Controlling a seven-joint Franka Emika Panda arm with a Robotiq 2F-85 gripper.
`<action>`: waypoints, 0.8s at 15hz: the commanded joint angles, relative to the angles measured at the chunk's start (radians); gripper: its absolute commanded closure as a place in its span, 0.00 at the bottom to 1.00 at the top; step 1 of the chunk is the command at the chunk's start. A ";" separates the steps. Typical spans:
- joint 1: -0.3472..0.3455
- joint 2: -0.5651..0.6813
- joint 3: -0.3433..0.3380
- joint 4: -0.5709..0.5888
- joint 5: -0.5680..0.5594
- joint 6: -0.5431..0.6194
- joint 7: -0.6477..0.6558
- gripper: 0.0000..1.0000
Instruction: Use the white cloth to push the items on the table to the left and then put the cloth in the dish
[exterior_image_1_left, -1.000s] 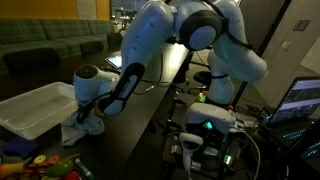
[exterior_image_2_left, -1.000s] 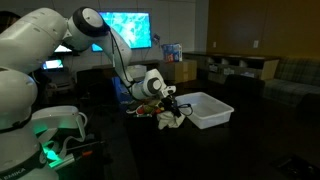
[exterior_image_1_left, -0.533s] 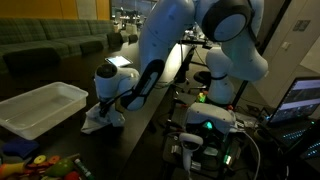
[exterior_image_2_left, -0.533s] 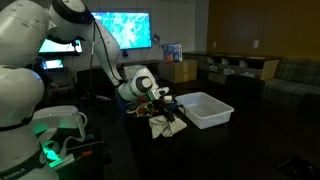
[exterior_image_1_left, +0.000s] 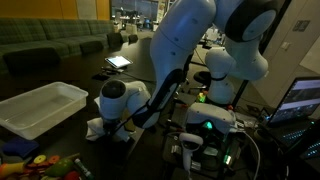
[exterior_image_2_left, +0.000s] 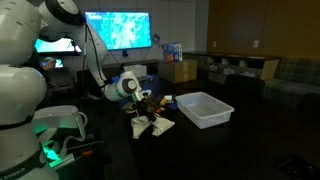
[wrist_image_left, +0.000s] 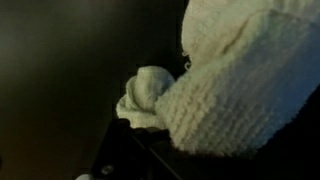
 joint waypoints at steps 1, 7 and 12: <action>-0.051 0.011 0.094 0.083 0.003 -0.023 -0.047 1.00; -0.171 0.108 0.234 0.299 0.003 -0.062 -0.079 1.00; -0.277 0.194 0.328 0.497 0.000 -0.111 -0.111 1.00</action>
